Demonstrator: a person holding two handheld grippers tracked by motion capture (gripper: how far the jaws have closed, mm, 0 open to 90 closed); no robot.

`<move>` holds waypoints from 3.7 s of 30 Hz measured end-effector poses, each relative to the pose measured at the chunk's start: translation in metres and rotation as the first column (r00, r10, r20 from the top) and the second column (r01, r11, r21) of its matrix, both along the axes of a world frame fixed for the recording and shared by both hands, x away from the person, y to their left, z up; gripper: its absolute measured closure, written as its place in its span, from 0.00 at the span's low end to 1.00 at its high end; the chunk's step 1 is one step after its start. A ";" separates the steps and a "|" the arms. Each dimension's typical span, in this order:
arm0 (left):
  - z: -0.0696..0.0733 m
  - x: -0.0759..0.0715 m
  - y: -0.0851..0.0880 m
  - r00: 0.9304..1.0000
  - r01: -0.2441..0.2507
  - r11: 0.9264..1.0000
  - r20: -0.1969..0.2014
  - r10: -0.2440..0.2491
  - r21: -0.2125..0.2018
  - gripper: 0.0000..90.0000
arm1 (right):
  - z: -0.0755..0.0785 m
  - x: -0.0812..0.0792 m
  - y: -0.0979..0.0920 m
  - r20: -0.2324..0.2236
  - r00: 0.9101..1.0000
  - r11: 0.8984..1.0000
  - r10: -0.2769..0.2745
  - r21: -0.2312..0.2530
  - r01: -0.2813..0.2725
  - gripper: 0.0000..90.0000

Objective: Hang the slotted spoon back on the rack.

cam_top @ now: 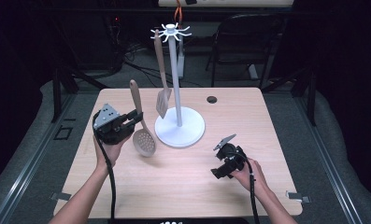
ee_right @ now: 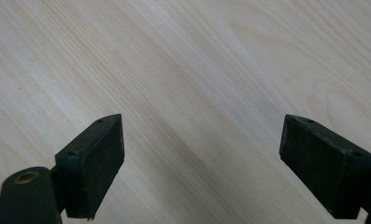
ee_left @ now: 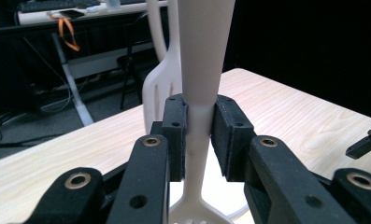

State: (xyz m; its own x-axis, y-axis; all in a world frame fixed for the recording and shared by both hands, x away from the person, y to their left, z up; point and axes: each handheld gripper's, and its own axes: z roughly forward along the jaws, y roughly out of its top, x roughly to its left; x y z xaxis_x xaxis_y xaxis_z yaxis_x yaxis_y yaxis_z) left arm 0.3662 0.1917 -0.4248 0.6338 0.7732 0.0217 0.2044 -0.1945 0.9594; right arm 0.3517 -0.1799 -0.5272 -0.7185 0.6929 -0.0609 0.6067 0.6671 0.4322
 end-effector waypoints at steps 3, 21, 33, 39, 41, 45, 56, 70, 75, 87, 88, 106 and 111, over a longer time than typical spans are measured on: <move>0.005 0.004 -0.006 1.000 0.003 1.000 0.008 -0.003 0.003 0.84 | 0.000 0.001 -0.001 0.000 1.000 1.000 0.000 -0.002 0.000 0.15; 0.019 0.026 -0.028 1.000 0.007 1.000 -0.016 -0.007 0.004 0.84 | 0.000 0.001 -0.002 0.006 1.000 1.000 -0.003 -0.001 0.003 0.15; 0.036 0.038 -0.040 1.000 0.008 1.000 -0.008 -0.008 0.011 0.84 | 0.000 0.001 -0.002 0.008 1.000 1.000 -0.007 0.003 0.007 0.15; 0.044 0.043 -0.047 1.000 0.012 1.000 -0.012 -0.012 -0.005 0.84 | 0.000 0.001 -0.002 0.006 1.000 1.000 -0.002 -0.001 0.002 0.15; 0.047 0.045 -0.050 1.000 0.013 1.000 -0.013 -0.013 -0.003 0.84 | 0.001 0.001 -0.002 0.006 1.000 1.000 -0.002 -0.001 0.002 0.15; 0.052 0.048 -0.055 1.000 0.013 1.000 -0.010 -0.013 0.003 0.84 | 0.000 0.001 -0.002 0.004 1.000 1.000 -0.002 0.005 0.002 0.15; 0.066 0.056 -0.062 1.000 0.004 1.000 -0.002 -0.004 0.005 0.84 | 0.001 0.000 -0.002 0.006 1.000 1.000 -0.003 -0.001 0.003 0.15; 0.075 0.064 -0.069 1.000 -0.013 1.000 -0.003 0.013 0.020 0.84 | 0.001 0.001 -0.002 0.010 1.000 1.000 0.000 0.000 0.000 0.15; 0.077 0.068 -0.071 1.000 -0.021 0.999 -0.003 0.021 0.032 0.84 | 0.001 0.000 -0.002 0.011 1.000 1.000 0.000 0.000 0.000 0.15; 0.076 0.078 -0.076 0.999 -0.034 0.998 -0.016 0.035 0.051 0.84 | 0.001 0.001 -0.002 0.006 1.000 1.000 0.000 0.000 0.000 0.15; 0.076 0.079 -0.077 0.999 -0.035 0.998 -0.020 0.036 0.048 0.84 | 0.001 0.001 -0.002 0.007 1.000 1.000 -0.001 -0.005 0.001 0.15; 0.073 0.080 -0.078 0.999 -0.020 0.998 -0.027 0.021 0.053 0.78 | 0.001 0.001 -0.002 0.005 1.000 1.000 0.003 -0.002 -0.003 0.15; 0.074 0.075 -0.077 1.000 -0.013 0.998 -0.023 0.014 0.064 0.69 | 0.001 0.000 -0.002 0.007 1.000 1.000 0.002 0.005 -0.002 0.15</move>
State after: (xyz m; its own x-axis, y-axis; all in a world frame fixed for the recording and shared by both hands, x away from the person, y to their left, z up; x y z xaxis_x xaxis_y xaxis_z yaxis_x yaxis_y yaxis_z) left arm 0.4411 0.1151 -0.3511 0.6242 0.7792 0.0569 0.2297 -0.2526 0.9399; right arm 0.3519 -0.1822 -0.5260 -0.7192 0.6920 -0.0625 0.6024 0.6659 0.4401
